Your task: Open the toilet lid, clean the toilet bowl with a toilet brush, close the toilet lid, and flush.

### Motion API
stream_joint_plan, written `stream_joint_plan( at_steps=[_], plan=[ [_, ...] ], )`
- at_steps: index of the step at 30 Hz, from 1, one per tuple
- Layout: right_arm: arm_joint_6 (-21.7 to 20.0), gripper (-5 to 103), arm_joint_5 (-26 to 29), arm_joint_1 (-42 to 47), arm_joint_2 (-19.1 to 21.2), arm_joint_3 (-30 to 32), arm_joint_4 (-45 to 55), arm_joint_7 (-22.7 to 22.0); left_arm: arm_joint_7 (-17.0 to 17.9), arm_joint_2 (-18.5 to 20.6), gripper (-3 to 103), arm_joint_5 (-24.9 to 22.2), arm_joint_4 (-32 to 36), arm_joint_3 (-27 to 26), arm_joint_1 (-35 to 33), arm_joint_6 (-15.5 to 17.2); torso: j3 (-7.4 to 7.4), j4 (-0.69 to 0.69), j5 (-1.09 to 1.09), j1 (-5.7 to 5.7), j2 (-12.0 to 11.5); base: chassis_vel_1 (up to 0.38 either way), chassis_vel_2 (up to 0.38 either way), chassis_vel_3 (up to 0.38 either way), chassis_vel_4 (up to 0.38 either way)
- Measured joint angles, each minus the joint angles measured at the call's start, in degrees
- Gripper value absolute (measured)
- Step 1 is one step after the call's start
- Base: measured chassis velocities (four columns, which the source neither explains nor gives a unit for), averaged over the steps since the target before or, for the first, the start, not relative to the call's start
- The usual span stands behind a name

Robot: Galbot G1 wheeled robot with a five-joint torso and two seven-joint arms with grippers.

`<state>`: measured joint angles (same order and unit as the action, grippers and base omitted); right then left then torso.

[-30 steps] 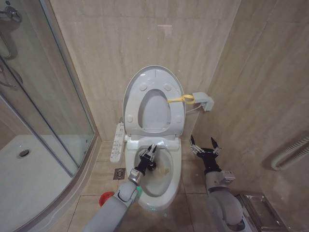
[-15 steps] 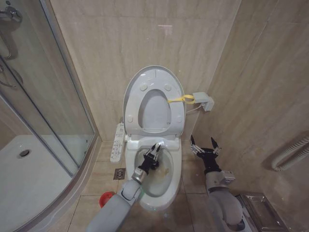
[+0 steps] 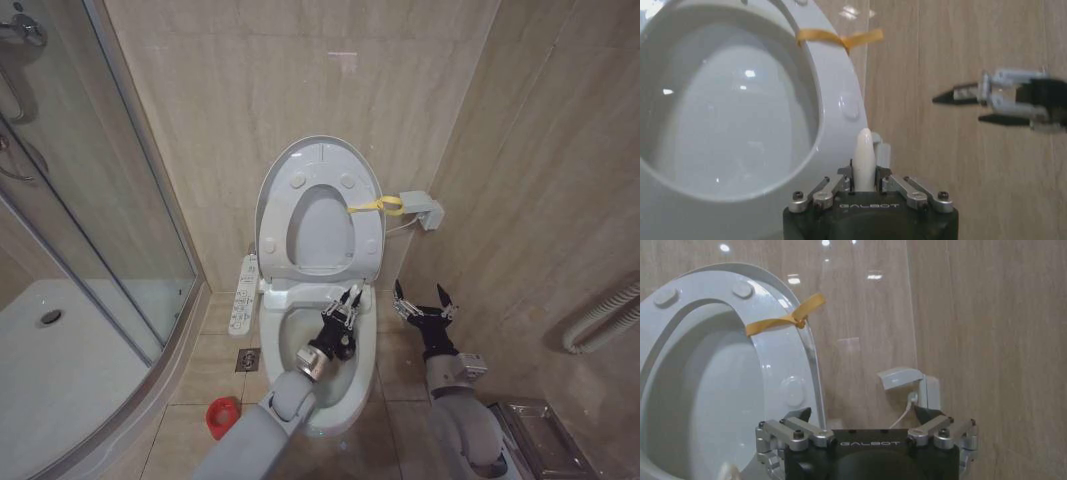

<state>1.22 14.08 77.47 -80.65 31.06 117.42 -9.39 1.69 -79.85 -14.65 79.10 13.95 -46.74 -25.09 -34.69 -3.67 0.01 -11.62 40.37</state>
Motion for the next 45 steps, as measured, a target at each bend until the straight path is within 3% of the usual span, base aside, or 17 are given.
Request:
stream_joint_plan(
  at_steps=[7, 18, 27, 37, 45],
  plan=[
    [0.00, 100, 0.00, 0.00, 0.00, 0.00, 0.00, 0.00, -0.88, -0.62, 21, 1.71, -8.66, -0.21, 0.96, -3.05, 0.00, 0.01, -0.01, 0.00, 0.00, 0.000, 0.000, 0.000, 0.000],
    [0.00, 100, 0.00, 0.00, 0.00, 0.00, 0.00, 0.00, -0.85, -2.41, 21, 0.84, -5.19, 0.84, 2.96, -2.01, 0.00, -0.01, 0.00, 0.00, 0.00, 0.000, 0.000, 0.000, 0.000],
    [0.00, 100, 0.00, 0.00, 0.00, 0.00, 0.00, 0.00, -1.63, -3.22, 21, 3.13, -16.27, -0.91, 5.72, -4.95, -0.01, 0.02, 0.00, 0.00, 0.00, 0.000, 0.000, 0.000, 0.000],
    [0.00, 100, 0.00, 0.00, 0.00, 0.00, 0.00, 0.00, -1.69, -4.83, 21, 2.25, -11.74, 0.85, 6.81, -4.27, 0.00, -0.01, 0.00, 0.00, 0.00, 0.000, 0.000, 0.000, 0.000],
    [0.00, 100, 0.00, 0.00, 0.00, 0.00, 0.00, 0.00, -2.40, -4.60, 21, 4.00, -17.62, 1.27, 7.66, -5.51, -0.01, 0.01, -0.01, 0.00, 0.00, 0.000, 0.000, 0.000, 0.000]
  ],
)
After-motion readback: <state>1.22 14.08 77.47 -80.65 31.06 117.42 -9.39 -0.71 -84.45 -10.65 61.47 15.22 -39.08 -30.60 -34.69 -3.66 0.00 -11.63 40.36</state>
